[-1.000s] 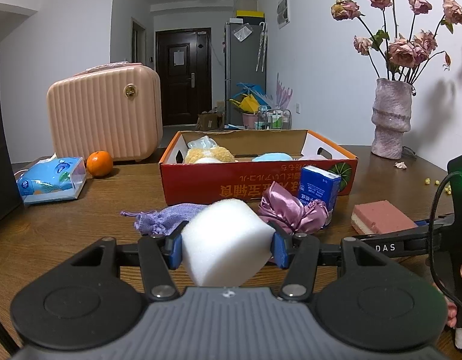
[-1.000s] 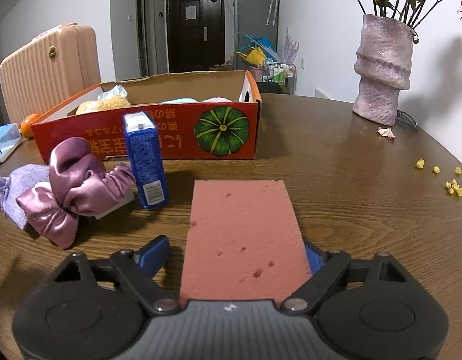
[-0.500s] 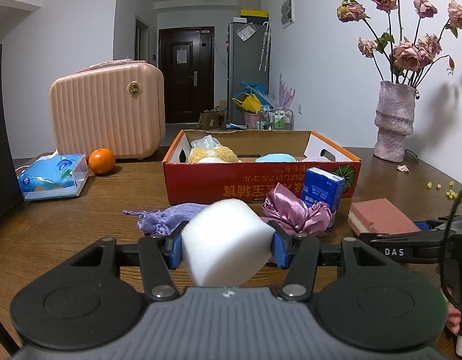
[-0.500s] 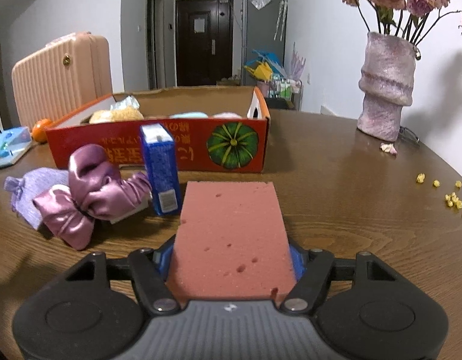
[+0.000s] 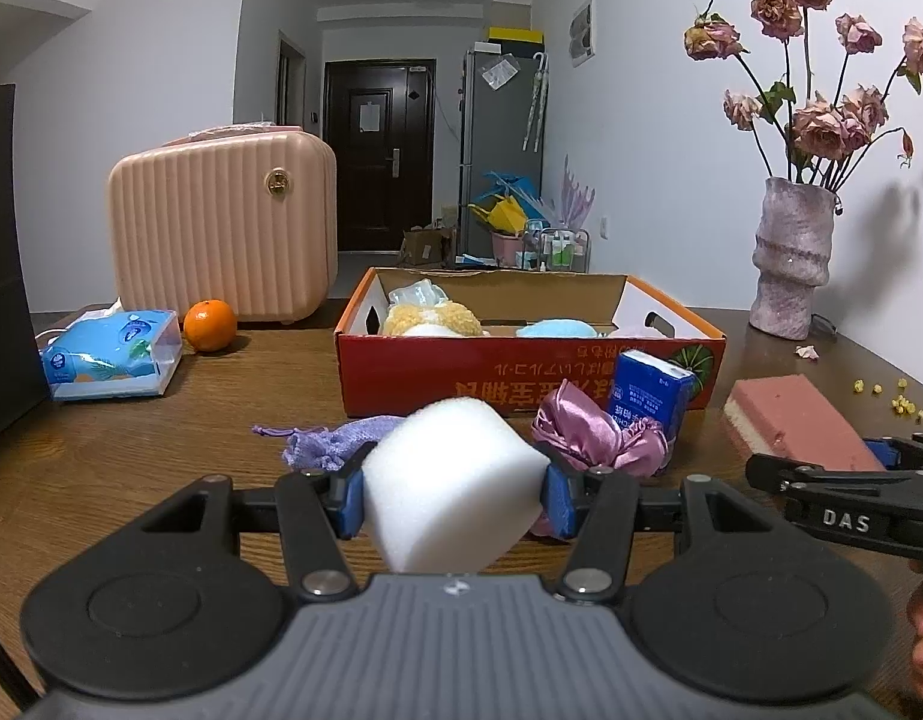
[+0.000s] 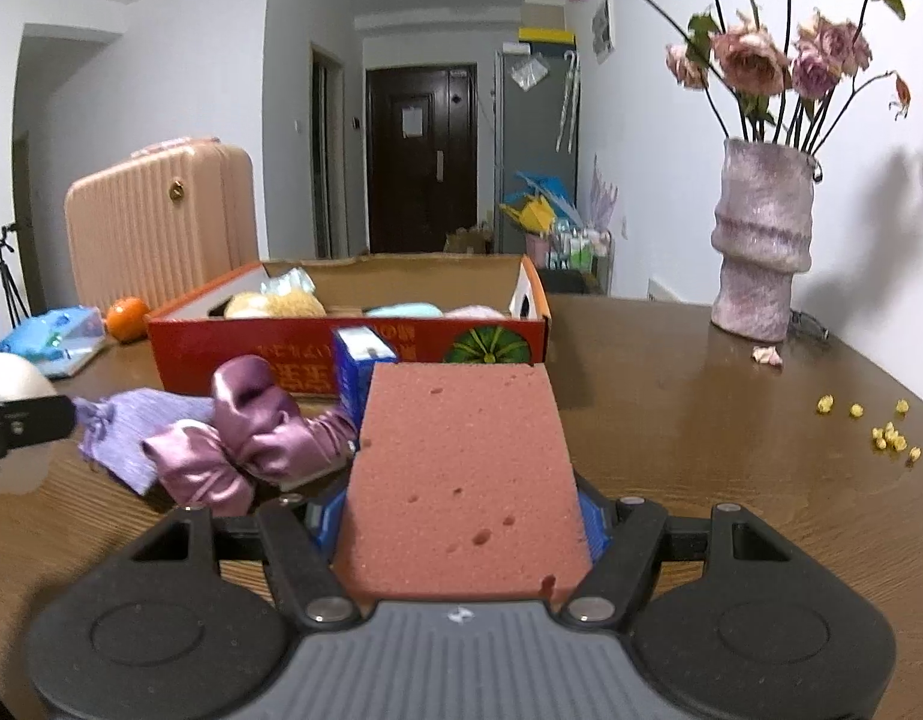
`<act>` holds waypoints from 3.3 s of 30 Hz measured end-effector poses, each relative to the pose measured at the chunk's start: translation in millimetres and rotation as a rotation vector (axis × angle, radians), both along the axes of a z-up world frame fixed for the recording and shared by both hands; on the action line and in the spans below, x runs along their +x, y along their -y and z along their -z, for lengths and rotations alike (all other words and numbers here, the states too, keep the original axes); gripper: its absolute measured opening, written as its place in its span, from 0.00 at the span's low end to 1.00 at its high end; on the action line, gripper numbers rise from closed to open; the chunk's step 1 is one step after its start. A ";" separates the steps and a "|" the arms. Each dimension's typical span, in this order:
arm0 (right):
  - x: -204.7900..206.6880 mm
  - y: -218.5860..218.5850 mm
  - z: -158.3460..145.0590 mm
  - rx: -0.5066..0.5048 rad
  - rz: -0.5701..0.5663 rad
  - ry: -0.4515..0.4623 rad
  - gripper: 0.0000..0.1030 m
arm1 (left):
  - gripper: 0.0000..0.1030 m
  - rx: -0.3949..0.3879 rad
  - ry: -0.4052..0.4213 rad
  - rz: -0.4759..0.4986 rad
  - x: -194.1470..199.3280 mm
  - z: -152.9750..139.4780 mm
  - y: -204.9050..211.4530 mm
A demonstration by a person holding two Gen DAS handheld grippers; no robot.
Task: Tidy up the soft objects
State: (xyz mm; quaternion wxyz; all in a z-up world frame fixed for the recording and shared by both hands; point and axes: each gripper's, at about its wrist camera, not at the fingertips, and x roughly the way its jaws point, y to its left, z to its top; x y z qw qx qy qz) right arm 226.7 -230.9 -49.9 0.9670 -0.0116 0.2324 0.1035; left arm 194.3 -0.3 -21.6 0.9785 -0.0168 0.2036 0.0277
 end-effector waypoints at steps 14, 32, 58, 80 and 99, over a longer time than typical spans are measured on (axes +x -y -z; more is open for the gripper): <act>-39.9 -6.9 -15.0 0.030 -0.042 0.127 0.67 | 0.54 -0.006 0.014 -0.006 -3.1 -2.7 -2.1; -42.6 -18.5 -24.1 0.027 -0.049 0.191 0.67 | 0.54 -0.008 0.044 0.006 -3.7 -13.3 -2.7; 15.5 -45.8 -44.4 0.037 -0.043 0.248 0.67 | 0.54 -0.043 0.087 -0.035 45.1 -40.6 -12.5; 74.8 -56.3 -43.4 0.029 -0.035 0.258 0.67 | 0.54 -0.058 0.106 -0.066 104.6 -46.5 -13.0; 131.5 -57.2 -40.0 0.037 -0.017 0.244 0.67 | 0.54 -0.047 0.101 -0.081 153.7 -43.1 -14.6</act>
